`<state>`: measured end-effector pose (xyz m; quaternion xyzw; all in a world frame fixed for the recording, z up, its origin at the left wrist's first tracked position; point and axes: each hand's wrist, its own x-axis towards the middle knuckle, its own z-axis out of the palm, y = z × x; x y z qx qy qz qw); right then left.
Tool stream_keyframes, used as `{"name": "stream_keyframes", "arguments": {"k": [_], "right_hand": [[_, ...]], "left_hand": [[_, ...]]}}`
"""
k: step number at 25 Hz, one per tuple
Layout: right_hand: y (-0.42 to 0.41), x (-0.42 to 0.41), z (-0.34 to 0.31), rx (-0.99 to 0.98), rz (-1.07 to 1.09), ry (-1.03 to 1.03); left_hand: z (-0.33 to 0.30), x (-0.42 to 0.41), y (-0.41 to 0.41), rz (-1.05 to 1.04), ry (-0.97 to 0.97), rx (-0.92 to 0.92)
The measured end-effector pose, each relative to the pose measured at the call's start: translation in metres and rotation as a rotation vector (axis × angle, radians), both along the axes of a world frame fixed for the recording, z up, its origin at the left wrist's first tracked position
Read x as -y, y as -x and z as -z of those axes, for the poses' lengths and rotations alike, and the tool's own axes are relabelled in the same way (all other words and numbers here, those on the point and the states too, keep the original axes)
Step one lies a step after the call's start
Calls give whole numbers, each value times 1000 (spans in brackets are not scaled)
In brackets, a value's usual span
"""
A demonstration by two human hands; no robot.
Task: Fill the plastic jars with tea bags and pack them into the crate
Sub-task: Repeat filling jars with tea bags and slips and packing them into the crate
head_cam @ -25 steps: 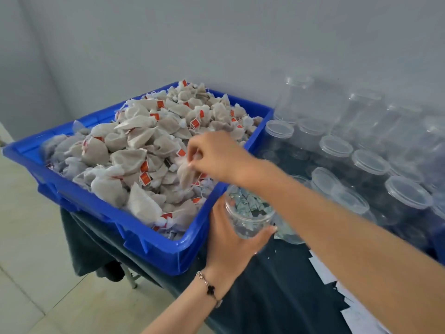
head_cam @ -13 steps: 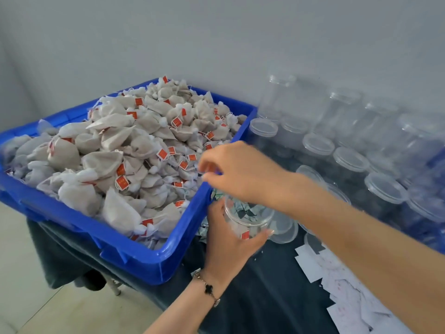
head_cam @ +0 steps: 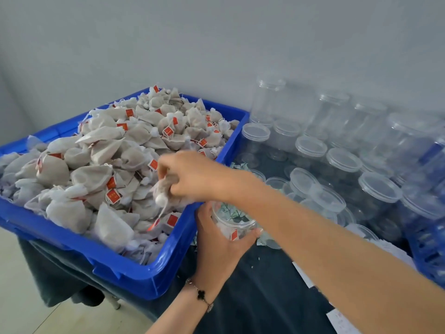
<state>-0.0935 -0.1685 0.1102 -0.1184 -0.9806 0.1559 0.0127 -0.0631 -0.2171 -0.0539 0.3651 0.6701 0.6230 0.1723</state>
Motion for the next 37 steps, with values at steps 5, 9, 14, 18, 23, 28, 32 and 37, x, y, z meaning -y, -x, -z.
{"name": "stream_keyframes", "arguments": {"k": [5, 9, 14, 18, 23, 28, 32, 37], "right_hand": [[-71, -33, -56, -210, 175, 145], [-104, -49, -51, -151, 328, 325], [-113, -54, -19, 20, 426, 279], [-117, -57, -17, 63, 433, 306], [-116, -51, -29, 45, 395, 96], [-114, -40, -37, -15, 425, 16], [-106, -22, -15, 126, 321, -90], [-42, -22, -4, -22, 173, -320]], "left_hand": [[-9, -1, -3, -31, -142, 24], [-15, -5, -5, 5, -153, 19], [-20, -8, -12, 16, -167, -26], [-21, -7, -13, 36, -157, -58], [-18, -7, -11, 17, -114, -76], [-19, -2, -7, 5, -90, -52], [-17, -5, -3, -6, -101, -19], [0, -7, 12, -31, -55, -64]]}}
